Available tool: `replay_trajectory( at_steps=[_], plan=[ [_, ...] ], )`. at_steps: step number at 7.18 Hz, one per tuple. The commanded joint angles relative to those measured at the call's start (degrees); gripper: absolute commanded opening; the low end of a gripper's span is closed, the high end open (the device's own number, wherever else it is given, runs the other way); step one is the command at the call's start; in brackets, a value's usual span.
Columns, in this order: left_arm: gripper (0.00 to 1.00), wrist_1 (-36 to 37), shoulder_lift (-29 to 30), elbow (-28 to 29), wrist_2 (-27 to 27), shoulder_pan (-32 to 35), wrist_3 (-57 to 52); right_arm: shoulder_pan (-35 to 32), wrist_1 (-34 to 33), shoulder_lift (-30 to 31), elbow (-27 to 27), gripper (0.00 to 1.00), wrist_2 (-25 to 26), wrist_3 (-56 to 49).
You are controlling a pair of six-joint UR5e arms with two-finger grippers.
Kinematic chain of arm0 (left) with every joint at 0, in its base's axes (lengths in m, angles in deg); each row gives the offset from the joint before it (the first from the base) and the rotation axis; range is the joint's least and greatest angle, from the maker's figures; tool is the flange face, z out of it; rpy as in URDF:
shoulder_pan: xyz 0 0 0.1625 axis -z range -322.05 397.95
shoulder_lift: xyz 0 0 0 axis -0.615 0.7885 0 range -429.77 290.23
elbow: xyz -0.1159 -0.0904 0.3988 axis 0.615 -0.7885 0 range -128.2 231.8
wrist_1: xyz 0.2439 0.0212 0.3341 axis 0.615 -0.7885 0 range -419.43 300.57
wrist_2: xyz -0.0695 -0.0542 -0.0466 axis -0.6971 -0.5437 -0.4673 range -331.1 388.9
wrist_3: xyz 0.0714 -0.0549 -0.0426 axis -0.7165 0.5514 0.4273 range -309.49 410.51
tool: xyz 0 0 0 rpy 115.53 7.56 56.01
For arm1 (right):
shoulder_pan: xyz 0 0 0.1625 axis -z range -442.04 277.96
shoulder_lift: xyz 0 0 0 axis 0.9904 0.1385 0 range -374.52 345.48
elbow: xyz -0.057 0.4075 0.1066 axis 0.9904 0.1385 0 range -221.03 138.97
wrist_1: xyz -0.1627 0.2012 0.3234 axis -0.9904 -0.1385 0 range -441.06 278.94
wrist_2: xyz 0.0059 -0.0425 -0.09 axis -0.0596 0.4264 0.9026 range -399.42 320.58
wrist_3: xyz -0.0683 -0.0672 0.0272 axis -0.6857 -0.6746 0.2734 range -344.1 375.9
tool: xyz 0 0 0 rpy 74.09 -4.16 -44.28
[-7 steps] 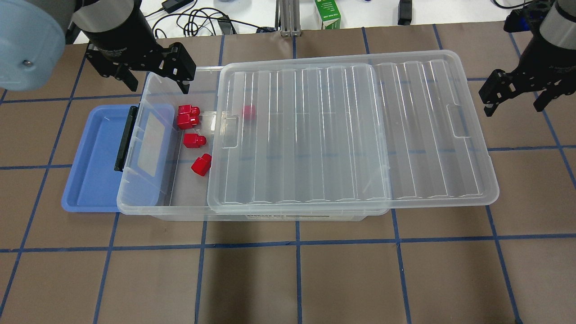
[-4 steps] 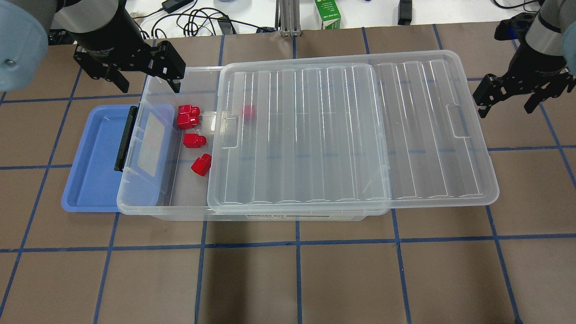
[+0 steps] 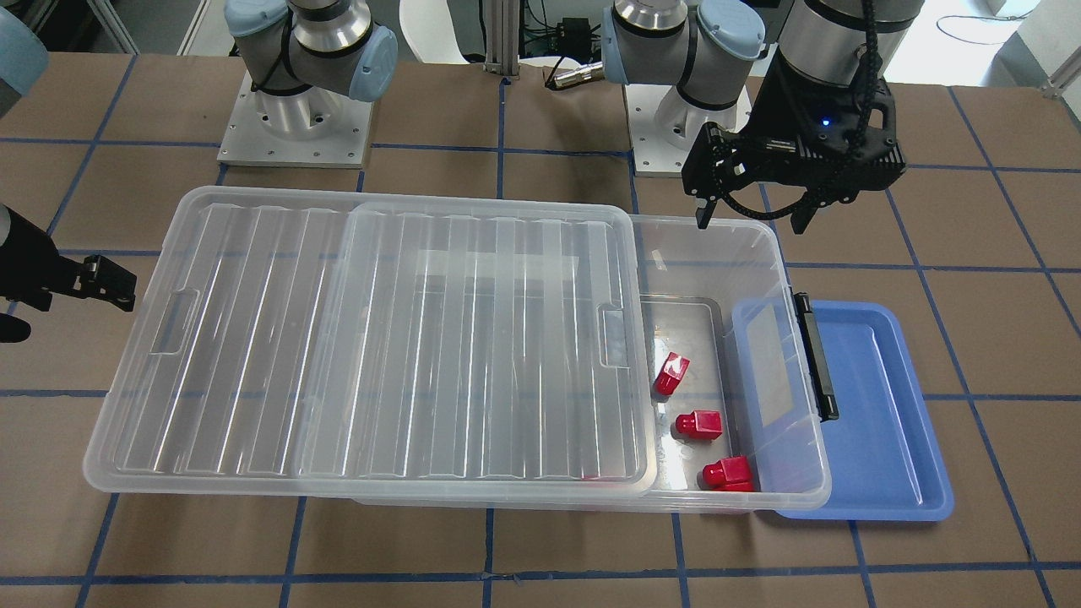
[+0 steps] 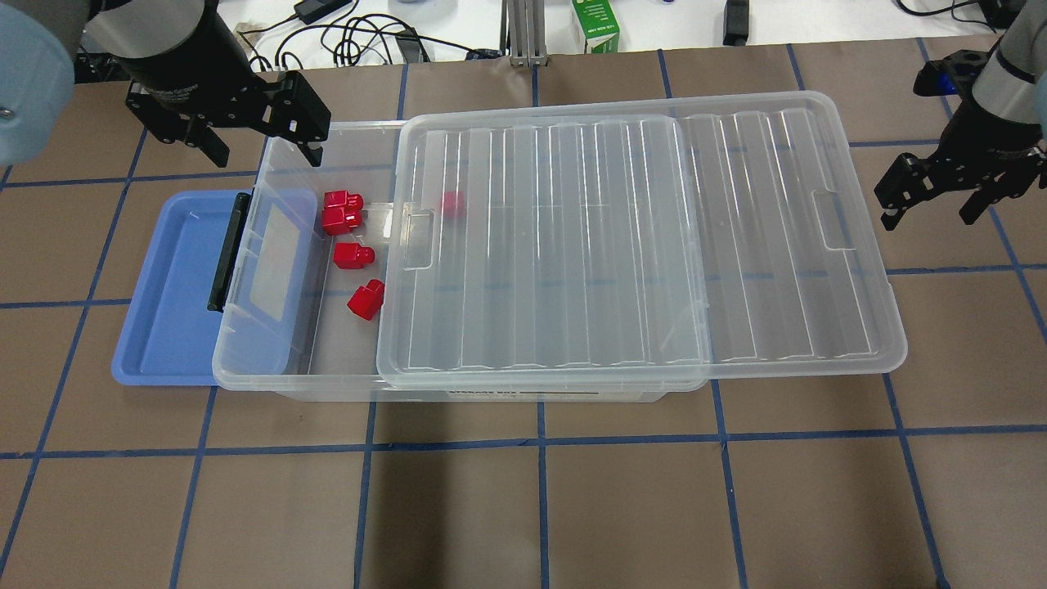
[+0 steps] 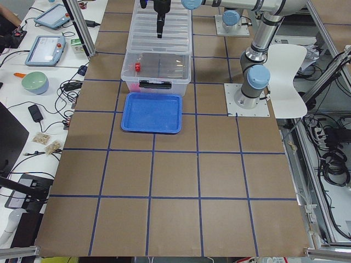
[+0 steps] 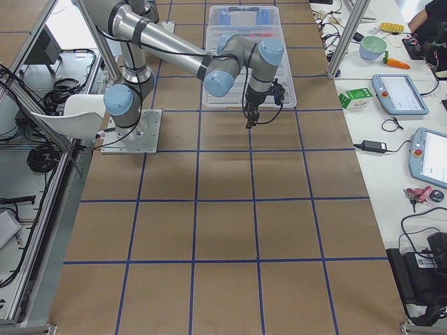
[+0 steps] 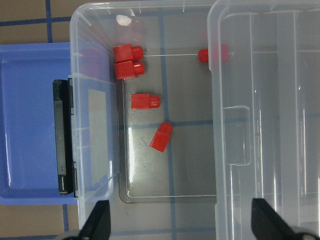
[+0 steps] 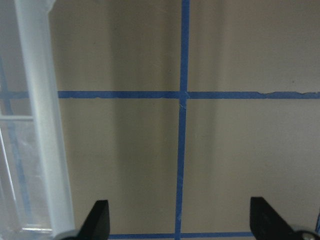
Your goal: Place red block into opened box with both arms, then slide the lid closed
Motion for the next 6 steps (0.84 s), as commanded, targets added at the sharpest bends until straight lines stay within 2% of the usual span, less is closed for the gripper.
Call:
replay_trajectory(
  at_steps=[1,4,6],
  plan=[
    [1.0,0.0,-0.05,-0.02,-0.02,-0.01,-0.02,-0.07,-1.84,0.07,-1.75,1.0,-2.57,0.09],
    [1.0,-0.08,-0.05,-0.02,0.25,0.08,-0.02,-1.56,-1.85,0.07,-1.75,1.0,-2.83,1.31],
    [1.0,-0.08,-0.05,-0.02,0.25,0.08,-0.02,-5.5,-1.94,0.07,-1.75,1.0,-4.23,7.44]
  ],
)
